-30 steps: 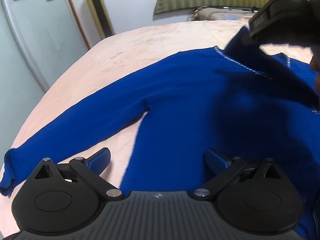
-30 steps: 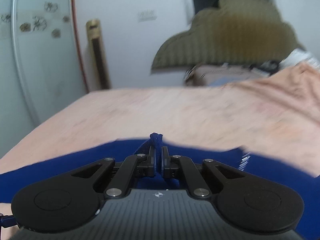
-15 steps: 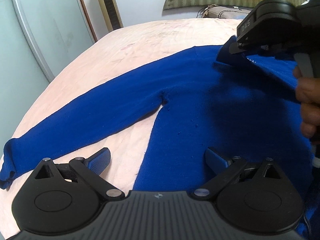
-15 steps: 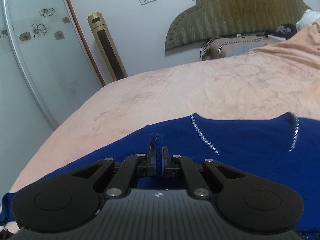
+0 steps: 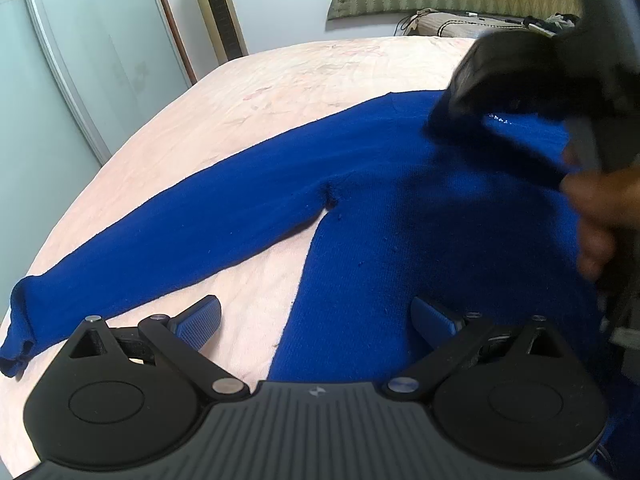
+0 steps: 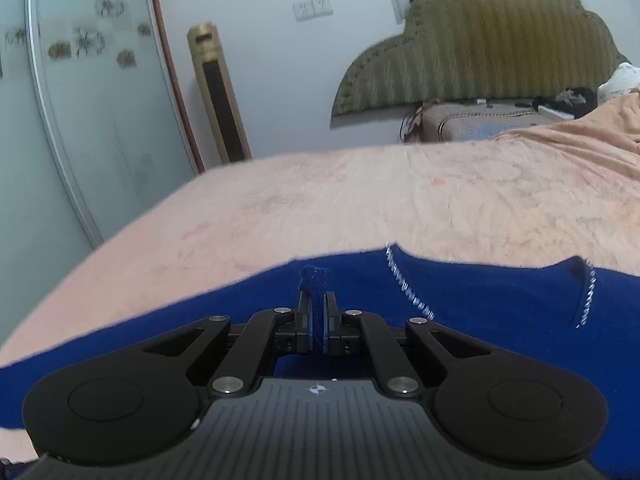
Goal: Fold small clothes
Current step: 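Carry the held sleeve across the sweater body with the right gripper and release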
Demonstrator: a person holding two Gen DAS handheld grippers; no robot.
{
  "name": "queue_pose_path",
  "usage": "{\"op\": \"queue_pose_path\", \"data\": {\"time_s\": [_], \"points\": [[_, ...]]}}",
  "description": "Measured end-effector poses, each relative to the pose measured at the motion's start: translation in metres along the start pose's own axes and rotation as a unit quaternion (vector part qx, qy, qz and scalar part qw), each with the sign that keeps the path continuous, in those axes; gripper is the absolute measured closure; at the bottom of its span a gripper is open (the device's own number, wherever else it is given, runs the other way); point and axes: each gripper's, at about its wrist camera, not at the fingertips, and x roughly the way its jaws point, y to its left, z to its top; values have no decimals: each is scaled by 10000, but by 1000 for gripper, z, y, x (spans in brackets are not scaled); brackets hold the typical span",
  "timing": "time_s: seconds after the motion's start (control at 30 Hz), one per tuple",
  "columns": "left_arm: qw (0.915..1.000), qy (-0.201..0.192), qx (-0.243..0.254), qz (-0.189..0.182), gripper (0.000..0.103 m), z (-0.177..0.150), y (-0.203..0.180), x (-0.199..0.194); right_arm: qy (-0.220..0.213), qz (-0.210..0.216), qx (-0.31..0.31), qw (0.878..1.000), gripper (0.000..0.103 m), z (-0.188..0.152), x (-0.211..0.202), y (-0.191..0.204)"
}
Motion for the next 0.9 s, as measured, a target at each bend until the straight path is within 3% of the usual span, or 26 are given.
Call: {"op": "queue_pose_path", "data": {"time_s": [0.17, 0.27, 0.37, 0.43, 0.5, 0.6, 0.67, 0.73, 0.83, 0.9], "points": [[10000, 3, -11, 8, 1, 0, 2, 3, 875, 138, 211, 9958, 83, -8, 25, -4], [10000, 15, -56, 7, 1, 1, 3, 5, 879, 431, 477, 9941, 72, -6, 18, -8], [9999, -1, -129, -32, 1, 2, 4, 4, 913, 980, 1147, 9843, 70, -3, 10, -22], [9999, -23, -141, -70, 1, 2, 5, 3, 1081, 1059, 1464, 9776, 69, -5, 12, -31], [9999, -105, -115, -58, 1, 1, 5, 0, 1382, 929, 1331, 9770, 69, -8, 18, -27], [9996, -237, -124, 22, 1, -2, 7, -3, 1194, 989, 1230, 9802, 69, -8, 5, -23], [9994, -224, -245, 35, 1, -2, 12, -3, 1037, 1087, 1174, 9816, 62, -4, -6, -20], [9992, -169, -362, 21, 1, -2, 16, -3, 1040, 949, 930, 9857, 51, -3, -11, -17], [9987, -175, -484, -21, 1, -4, 24, -5, 1148, 400, 527, 9912, 51, -8, -22, -11], [9981, -195, -578, 12, 1, -7, 30, -6, 925, 456, 405, 9938, 51, -9, -38, -14]]}}
